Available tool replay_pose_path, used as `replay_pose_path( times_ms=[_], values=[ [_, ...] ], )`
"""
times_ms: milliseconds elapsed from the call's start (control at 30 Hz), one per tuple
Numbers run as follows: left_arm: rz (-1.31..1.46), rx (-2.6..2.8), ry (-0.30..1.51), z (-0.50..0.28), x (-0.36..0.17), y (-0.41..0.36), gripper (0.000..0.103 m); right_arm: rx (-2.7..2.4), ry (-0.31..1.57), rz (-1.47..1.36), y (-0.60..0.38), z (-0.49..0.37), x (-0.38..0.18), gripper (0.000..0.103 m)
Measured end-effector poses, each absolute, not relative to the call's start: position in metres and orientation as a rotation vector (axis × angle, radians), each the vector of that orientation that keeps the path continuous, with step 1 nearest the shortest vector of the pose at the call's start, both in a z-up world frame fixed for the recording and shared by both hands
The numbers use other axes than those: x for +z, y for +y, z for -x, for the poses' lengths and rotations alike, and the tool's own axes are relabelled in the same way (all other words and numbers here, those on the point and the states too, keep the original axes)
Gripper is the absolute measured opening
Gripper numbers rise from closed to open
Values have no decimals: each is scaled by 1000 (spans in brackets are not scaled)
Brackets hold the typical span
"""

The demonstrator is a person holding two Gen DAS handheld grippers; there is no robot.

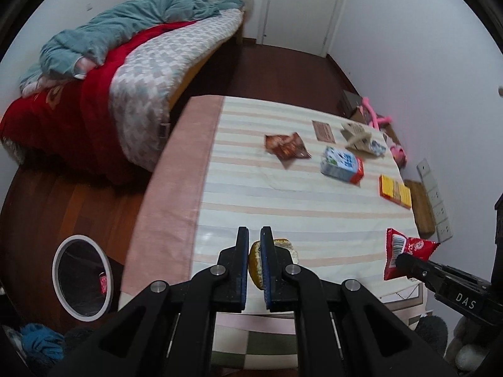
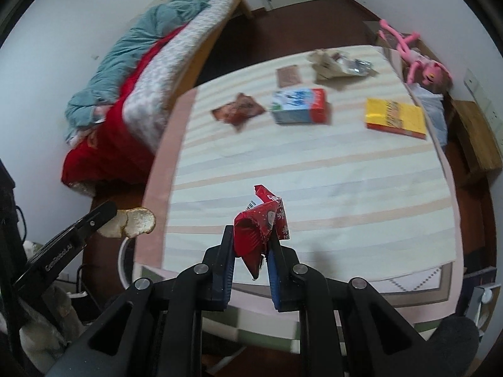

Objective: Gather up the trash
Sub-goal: 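Carry the bread and red wrapper over the bin and open both tools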

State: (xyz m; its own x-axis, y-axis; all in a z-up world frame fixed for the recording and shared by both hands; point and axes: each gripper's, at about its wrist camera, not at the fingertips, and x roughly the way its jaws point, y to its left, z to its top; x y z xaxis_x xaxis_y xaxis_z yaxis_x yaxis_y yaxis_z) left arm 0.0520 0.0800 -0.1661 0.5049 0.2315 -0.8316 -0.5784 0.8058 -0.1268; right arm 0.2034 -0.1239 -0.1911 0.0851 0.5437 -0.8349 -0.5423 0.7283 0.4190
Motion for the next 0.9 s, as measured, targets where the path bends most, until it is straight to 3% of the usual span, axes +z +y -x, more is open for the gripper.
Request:
replay_pose_path(
  times_ms=[267, 567, 900],
  values=[
    [430, 599, 857, 1, -137, 130, 5, 921, 1216, 33, -63, -174, -165, 20],
    [458, 771, 802, 88, -115, 213, 5, 1160, 1195, 148, 76, -92, -143, 19],
    [617, 924, 859, 175, -173, 309, 5, 1330, 1289, 360, 227, 10, -193, 19]
  ],
)
